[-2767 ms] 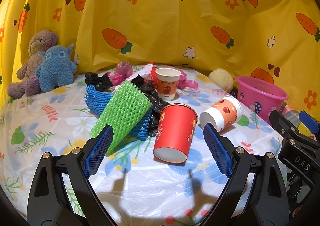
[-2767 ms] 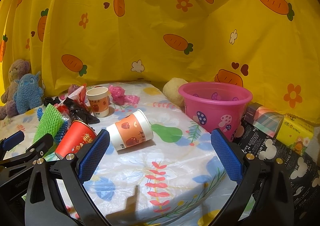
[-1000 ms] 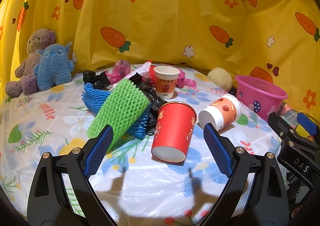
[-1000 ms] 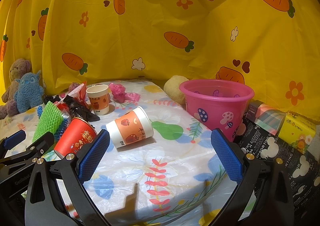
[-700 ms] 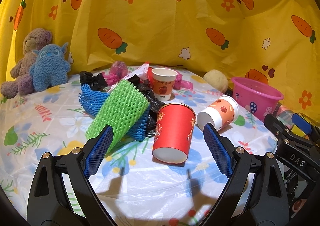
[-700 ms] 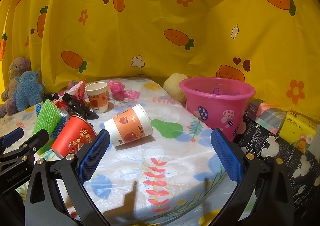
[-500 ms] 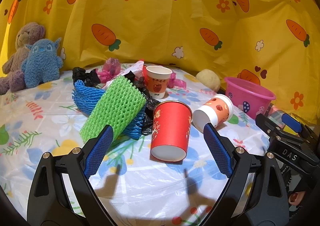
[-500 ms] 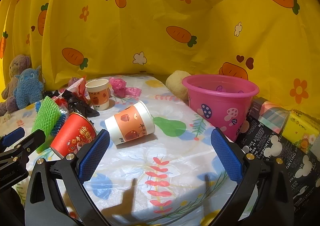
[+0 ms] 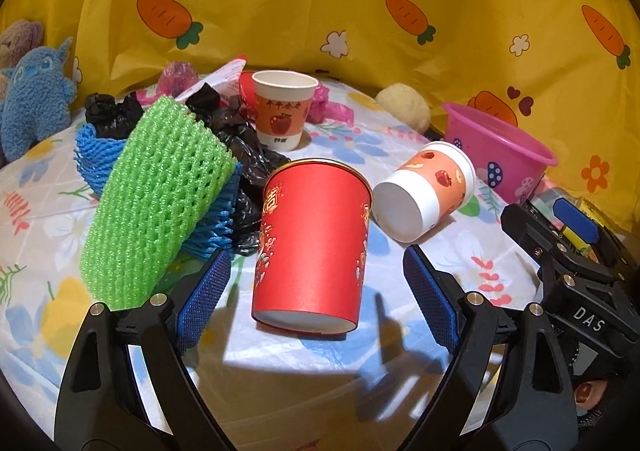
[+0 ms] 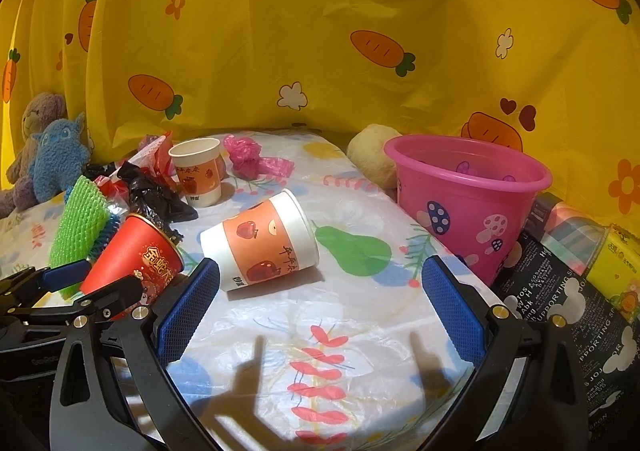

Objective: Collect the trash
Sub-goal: 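Grasp the red paper cup with the left tool while the right tool grasps the orange-white cup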

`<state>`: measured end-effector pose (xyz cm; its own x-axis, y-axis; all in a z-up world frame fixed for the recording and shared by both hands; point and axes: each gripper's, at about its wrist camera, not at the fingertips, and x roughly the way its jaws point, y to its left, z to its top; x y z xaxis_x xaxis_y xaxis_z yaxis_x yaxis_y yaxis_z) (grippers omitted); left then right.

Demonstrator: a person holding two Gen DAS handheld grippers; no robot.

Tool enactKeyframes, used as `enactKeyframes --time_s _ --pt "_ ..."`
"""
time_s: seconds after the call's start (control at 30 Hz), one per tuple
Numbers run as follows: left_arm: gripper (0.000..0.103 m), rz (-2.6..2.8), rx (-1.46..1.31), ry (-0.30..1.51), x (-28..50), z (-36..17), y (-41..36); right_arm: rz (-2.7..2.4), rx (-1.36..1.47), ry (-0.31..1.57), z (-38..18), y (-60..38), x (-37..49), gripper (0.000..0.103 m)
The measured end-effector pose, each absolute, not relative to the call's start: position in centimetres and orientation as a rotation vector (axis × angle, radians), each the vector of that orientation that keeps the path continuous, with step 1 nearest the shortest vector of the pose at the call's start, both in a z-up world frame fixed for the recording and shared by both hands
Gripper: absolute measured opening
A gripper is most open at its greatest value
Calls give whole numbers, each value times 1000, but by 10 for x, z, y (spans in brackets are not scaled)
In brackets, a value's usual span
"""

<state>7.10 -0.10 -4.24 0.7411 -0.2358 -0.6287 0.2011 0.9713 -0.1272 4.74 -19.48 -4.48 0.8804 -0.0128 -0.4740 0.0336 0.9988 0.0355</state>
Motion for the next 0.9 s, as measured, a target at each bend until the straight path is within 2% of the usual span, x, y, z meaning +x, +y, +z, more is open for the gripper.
enactKeyframes --time_s 0.1,0.13,0.17,0.67,0.9 --pt "73 -242 -57 740 81 -50 -3 31 43 527 -50 -196 60 98" --pt "64 -245 -60 752 84 -52 -4 42 51 542 -52 -196 65 98" --pt "61 -250 -64 760 86 -54 -4 49 54 554 -54 -197 70 98" --pt "59 -194 -152 603 49 -13 27 163 -32 601 -55 -173 103 98" --pt "59 -178 -168 585 45 -6 34 162 -91 651 -60 -158 121 98"
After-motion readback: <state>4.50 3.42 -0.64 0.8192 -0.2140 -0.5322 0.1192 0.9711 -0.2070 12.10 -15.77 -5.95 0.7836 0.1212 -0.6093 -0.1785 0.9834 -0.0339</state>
